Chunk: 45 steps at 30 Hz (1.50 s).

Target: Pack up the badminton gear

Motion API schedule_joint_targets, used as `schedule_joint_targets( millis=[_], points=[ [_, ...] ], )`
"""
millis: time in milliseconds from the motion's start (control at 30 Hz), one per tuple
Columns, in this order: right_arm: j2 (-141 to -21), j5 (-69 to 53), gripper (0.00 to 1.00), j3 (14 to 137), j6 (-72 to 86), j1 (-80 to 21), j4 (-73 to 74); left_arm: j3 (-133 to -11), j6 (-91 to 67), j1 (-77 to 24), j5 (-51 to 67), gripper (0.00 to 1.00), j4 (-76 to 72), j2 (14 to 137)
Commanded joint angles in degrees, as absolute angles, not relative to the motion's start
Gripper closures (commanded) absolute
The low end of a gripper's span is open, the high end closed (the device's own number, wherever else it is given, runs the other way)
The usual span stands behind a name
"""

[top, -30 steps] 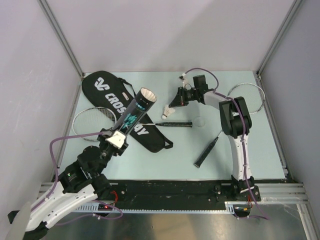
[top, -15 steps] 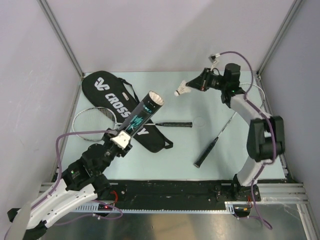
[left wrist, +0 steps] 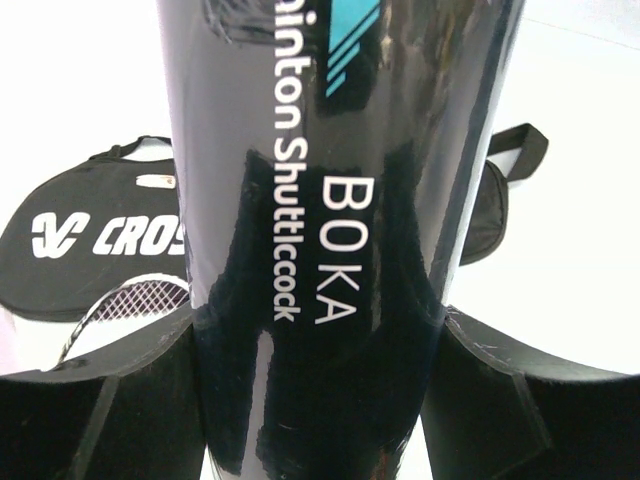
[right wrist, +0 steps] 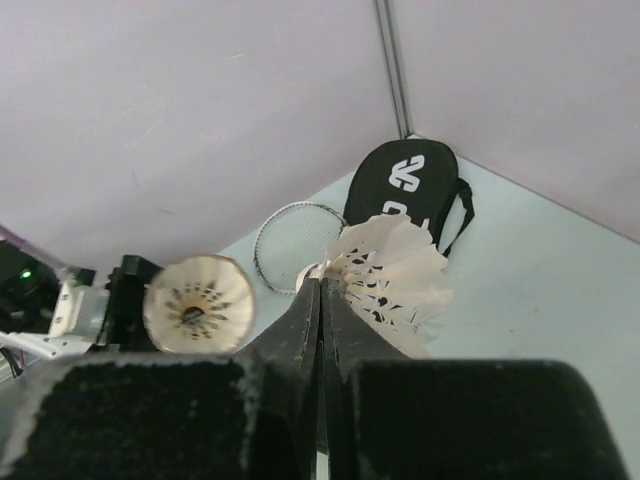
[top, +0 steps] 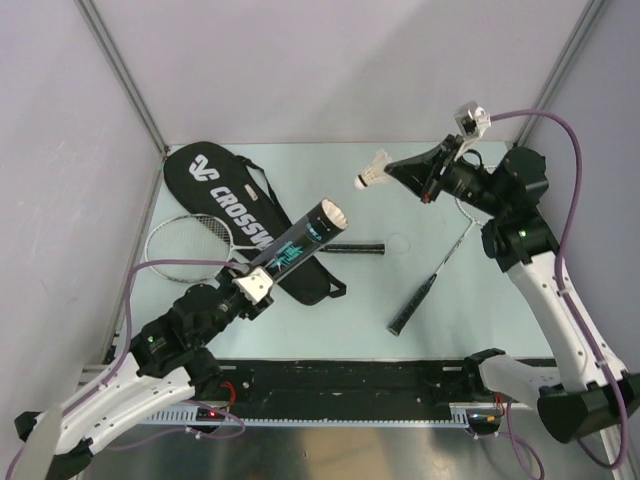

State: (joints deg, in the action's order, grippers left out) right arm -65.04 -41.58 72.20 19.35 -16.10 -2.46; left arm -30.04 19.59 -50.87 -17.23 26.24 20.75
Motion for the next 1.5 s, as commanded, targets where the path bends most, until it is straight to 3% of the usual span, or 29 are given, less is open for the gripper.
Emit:
schedule_joint_targets(
  millis=[0,433,967,1467],
  points=[
    [-60.25,-36.15,1.0,71.17,15.42,-18.72,5.92,-32.98,21.5,-50.9,-12.0,0.5,24.36,22.97],
    [-51.25,-30.41,1.0,66.68,13.27,-29.13,10.91,-34.52,22.9,-51.01,-10.4,0.51,24.21,26.32],
    [-53.07,-39.21,1.0,60.95,22.03,-32.26,1.15,-34.29,24.44,-50.96,-7.47,0.51,23.28,24.92],
    [-56.6,-38.82,1.0,58.78,24.62,-38.25,-2.71,-35.55,25.22,-51.02,-6.33,0.51,21.48,25.26]
  ],
)
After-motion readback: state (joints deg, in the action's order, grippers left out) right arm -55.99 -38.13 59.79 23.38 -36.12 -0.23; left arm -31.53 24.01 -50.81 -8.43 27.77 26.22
